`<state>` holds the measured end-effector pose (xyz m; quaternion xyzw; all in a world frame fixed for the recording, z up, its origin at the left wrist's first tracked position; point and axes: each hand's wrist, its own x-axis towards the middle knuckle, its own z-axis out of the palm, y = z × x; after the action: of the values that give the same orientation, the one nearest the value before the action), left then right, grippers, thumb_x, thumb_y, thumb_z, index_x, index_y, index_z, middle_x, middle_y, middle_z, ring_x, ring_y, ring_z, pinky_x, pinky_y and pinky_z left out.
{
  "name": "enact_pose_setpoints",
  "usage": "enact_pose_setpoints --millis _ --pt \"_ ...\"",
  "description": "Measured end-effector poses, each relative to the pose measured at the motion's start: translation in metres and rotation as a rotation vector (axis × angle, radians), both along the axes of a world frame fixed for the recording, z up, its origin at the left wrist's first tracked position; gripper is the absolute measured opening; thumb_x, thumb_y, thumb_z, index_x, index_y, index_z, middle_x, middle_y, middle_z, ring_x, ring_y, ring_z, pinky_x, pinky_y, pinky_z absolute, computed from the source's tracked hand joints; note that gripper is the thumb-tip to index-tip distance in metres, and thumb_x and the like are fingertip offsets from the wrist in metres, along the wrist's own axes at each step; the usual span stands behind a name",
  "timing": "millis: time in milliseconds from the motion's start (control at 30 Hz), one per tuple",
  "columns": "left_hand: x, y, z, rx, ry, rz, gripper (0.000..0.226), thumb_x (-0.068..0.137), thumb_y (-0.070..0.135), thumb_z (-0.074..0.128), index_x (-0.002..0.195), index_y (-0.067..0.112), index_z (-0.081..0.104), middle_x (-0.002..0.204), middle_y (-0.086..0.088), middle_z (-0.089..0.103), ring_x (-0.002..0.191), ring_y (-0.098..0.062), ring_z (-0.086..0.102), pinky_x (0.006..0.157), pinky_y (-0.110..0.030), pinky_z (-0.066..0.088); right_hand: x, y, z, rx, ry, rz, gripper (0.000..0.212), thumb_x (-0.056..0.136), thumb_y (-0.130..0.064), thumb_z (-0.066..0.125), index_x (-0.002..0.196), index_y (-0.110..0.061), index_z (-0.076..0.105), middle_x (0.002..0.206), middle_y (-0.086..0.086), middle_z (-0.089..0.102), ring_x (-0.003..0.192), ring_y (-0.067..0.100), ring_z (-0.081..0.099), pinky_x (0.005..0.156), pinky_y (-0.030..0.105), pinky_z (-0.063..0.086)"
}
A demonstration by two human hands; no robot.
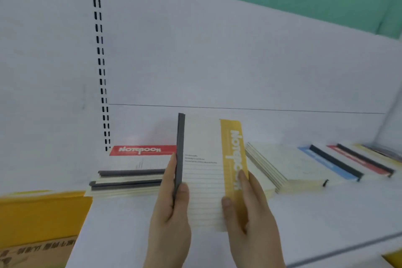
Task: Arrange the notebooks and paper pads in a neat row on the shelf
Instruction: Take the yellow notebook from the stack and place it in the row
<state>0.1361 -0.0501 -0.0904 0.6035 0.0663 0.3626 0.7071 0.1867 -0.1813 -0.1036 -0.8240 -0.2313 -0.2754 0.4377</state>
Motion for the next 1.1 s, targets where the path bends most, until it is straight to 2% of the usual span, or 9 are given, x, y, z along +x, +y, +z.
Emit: enact_pose_setpoints --millis 100,167,300,467,567,667,833,933,1100 --pt "0.01 -0.036 0.004 0.184 0.032 -0.012 0.058 0.1 0.009 0.048 0.139 0.053 0.042 0.123 0.04 0.057 0.113 0.013 0.056 0.105 -0.028 0.045 0.001 -0.039 0.003 0.02 0.048 -0.013 0.065 0.079 -0.058 0.05 0.141 -0.047 0.036 0.151 -0.023 0.028 0.119 -0.014 0.043 0.082 -0.001 0.037" --pt "0.017 -0.069 0.009 0.296 0.091 -0.068 0.06 0.101 0.012 0.047 0.141 0.054 0.03 0.098 0.055 0.054 0.09 0.02 0.06 0.079 -0.007 0.05 0.001 -0.075 0.008 -0.009 0.058 -0.034 0.063 0.081 -0.056 0.053 0.14 -0.052 0.031 0.153 -0.026 0.017 0.118 -0.033 0.021 0.086 -0.008 0.025" --pt "0.026 -0.151 0.018 0.317 0.172 -0.221 0.066 0.102 0.018 0.045 0.139 0.066 0.017 0.083 0.038 0.064 0.048 -0.022 0.067 0.044 -0.038 0.057 -0.001 -0.164 0.019 -0.14 0.185 -0.116 0.075 0.086 -0.052 0.058 0.133 -0.061 -0.001 0.144 -0.039 -0.012 0.113 -0.03 0.013 0.085 -0.01 0.018" --pt "0.046 -0.26 0.022 0.337 0.149 -0.31 0.061 0.103 0.021 0.044 0.142 0.062 0.023 0.088 0.04 0.063 0.043 -0.033 0.064 0.046 -0.04 0.057 -0.003 -0.292 0.038 -0.332 0.282 -0.161 0.096 0.081 -0.063 0.06 0.128 -0.057 -0.024 0.137 -0.04 -0.029 0.125 -0.013 0.018 0.09 -0.002 0.029" --pt "0.06 -0.322 0.021 0.325 0.148 -0.357 0.058 0.104 0.022 0.043 0.139 0.064 0.025 0.094 0.028 0.069 0.046 -0.032 0.065 0.045 -0.035 0.056 -0.002 -0.368 0.041 -0.407 0.211 -0.268 0.086 0.086 -0.065 0.049 0.144 -0.047 -0.011 0.139 -0.036 -0.019 0.139 -0.002 0.019 0.105 0.011 0.025" --pt "0.073 -0.378 0.02 0.354 0.132 -0.359 0.057 0.103 0.025 0.044 0.137 0.067 0.027 0.111 0.013 0.07 0.066 -0.026 0.072 0.058 -0.037 0.06 0.002 -0.428 0.037 -0.472 0.16 -0.317 0.09 0.079 -0.076 0.044 0.147 -0.044 -0.005 0.146 -0.033 -0.015 0.142 -0.002 0.011 0.106 0.01 0.019" --pt "0.1 -0.45 0.026 0.371 0.105 -0.476 0.054 0.104 0.02 0.043 0.144 0.052 0.027 0.107 0.022 0.066 0.062 -0.011 0.071 0.046 -0.021 0.054 0.021 -0.495 0.034 -0.503 0.197 -0.422 0.094 0.078 -0.077 0.045 0.149 -0.041 -0.006 0.157 -0.021 -0.008 0.143 0.004 0.014 0.108 0.018 0.026" --pt "0.129 -0.478 0.022 0.422 0.113 -0.561 0.062 0.103 0.016 0.046 0.139 0.062 0.026 0.11 0.025 0.067 0.07 -0.023 0.073 0.049 -0.032 0.058 0.045 -0.528 0.023 -0.491 0.159 -0.463 0.093 0.076 -0.073 0.056 0.151 -0.035 0.017 0.158 -0.014 0.014 0.141 0.011 0.027 0.106 0.024 0.032" --pt "0.197 -0.512 0.009 0.644 0.12 -0.58 0.079 0.094 0.016 0.057 0.148 0.058 0.017 0.12 0.013 0.059 0.084 -0.014 0.068 0.055 -0.031 0.06 0.104 -0.576 0.006 -0.553 0.135 -0.567 0.092 0.06 -0.065 0.078 0.136 -0.021 0.051 0.135 0.003 0.056 0.118 0.023 0.057 0.092 0.031 0.041"
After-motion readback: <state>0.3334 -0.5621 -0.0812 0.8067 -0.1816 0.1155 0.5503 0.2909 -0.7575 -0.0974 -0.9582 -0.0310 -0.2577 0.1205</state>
